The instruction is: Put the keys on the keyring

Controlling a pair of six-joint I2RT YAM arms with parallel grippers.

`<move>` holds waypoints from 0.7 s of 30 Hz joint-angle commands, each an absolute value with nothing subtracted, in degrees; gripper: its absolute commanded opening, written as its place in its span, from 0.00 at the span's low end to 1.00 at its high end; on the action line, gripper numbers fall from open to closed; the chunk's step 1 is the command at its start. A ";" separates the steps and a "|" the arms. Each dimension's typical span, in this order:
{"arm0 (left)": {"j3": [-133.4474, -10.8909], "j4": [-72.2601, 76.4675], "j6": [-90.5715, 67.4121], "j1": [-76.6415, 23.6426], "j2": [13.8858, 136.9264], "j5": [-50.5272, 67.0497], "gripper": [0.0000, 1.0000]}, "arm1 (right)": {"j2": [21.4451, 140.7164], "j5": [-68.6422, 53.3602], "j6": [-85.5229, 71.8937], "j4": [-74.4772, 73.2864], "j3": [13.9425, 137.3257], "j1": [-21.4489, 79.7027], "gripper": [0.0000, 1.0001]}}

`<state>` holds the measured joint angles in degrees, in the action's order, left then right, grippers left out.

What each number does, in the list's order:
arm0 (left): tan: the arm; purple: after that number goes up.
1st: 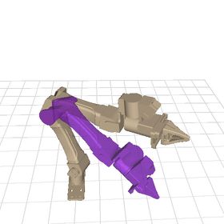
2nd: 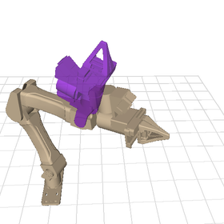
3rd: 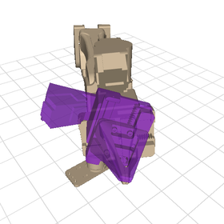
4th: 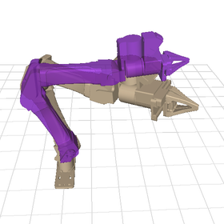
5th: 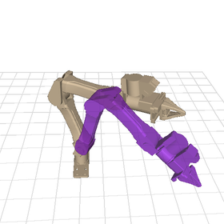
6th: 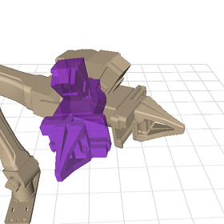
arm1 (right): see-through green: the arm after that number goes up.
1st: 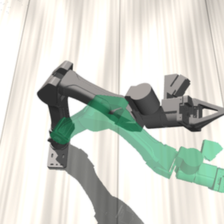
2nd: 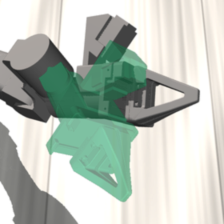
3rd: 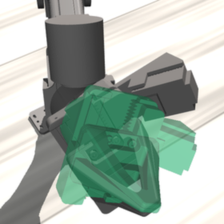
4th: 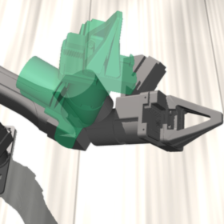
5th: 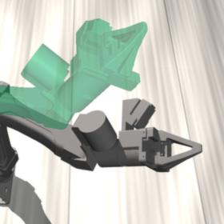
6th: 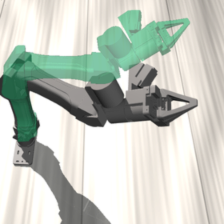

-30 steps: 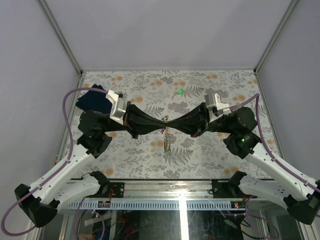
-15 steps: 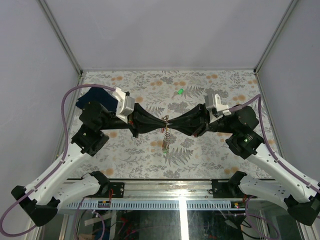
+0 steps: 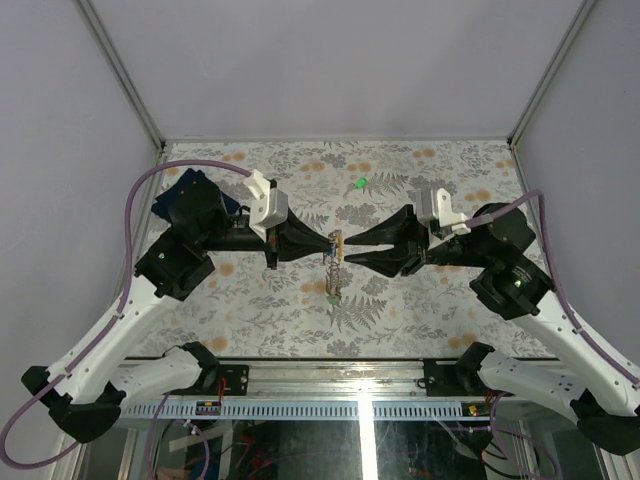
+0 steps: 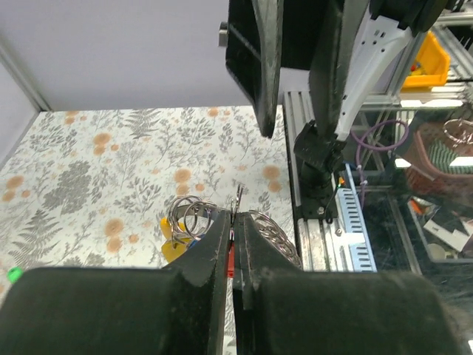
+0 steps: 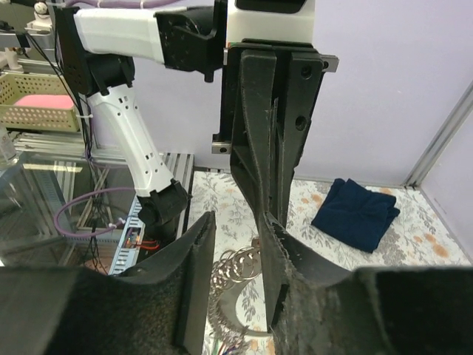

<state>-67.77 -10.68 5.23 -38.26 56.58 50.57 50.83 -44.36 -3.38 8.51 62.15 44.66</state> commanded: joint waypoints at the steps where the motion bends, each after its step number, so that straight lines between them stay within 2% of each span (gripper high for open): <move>1: -73.57 -22.58 15.60 -38.57 57.54 48.24 0.00 | 51.75 -43.37 1.13 -2.27 68.31 44.58 0.38; 6: -77.80 -31.66 22.29 -38.67 59.42 45.79 0.00 | 54.62 -42.82 2.93 -9.39 71.52 44.59 0.38; 12: -82.53 -39.79 27.84 -39.99 61.77 42.20 0.00 | 58.13 -41.94 1.96 -10.48 72.47 44.65 0.38; 21: -84.01 -42.51 30.19 -41.84 62.91 40.32 0.00 | 61.43 -41.78 1.11 -9.03 72.38 44.65 0.38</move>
